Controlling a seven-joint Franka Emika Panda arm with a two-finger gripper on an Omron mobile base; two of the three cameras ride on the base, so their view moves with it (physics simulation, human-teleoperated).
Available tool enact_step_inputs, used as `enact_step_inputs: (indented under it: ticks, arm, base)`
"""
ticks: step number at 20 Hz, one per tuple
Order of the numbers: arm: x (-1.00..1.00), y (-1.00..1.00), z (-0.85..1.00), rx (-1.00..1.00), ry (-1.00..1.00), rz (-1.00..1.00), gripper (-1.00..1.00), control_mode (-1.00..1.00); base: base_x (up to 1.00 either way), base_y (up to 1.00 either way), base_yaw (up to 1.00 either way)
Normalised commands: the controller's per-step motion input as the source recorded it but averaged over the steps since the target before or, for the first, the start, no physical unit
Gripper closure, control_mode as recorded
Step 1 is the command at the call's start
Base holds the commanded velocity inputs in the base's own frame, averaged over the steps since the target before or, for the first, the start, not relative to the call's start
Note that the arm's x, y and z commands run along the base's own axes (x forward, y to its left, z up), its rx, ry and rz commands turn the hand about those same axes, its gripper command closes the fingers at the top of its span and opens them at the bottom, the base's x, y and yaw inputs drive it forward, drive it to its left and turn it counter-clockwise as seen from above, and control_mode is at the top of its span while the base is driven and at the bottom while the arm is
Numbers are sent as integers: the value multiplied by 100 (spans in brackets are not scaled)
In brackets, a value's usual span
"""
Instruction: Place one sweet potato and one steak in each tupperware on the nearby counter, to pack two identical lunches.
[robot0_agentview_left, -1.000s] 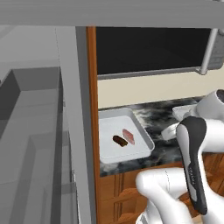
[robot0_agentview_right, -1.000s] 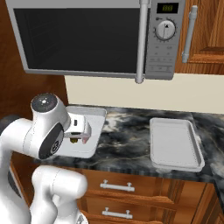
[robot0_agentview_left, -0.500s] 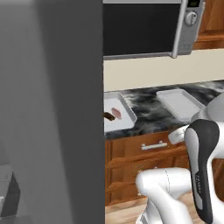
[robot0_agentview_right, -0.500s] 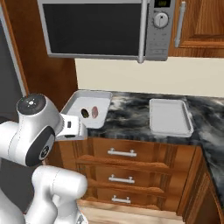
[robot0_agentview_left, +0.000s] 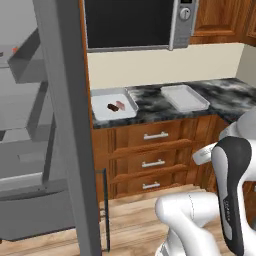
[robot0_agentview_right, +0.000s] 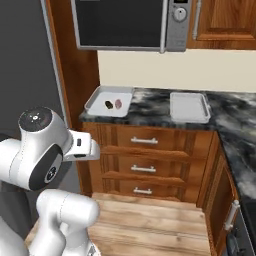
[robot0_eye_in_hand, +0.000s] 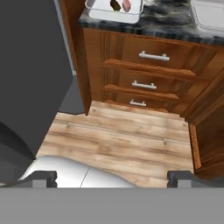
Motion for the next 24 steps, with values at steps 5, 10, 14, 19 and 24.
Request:
enact_step_inputs:
  ticks: [5, 10, 14, 19, 24]
  arm:
    - [0, 0, 0, 0, 0, 0, -100, 100]
    - [0, 0, 0, 0, 0, 0, -100, 100]
    - [0, 0, 0, 0, 0, 0, -100, 100]
    - [0, 0, 0, 0, 0, 0, -100, 100]
    - [0, 0, 0, 0, 0, 0, -100, 100]
  base:
    - [-100, 0, 0]
    - [-100, 3, 0]
    - [-86, 49, 0]
    - [-25, 98, -2]
    - [0, 100, -1]
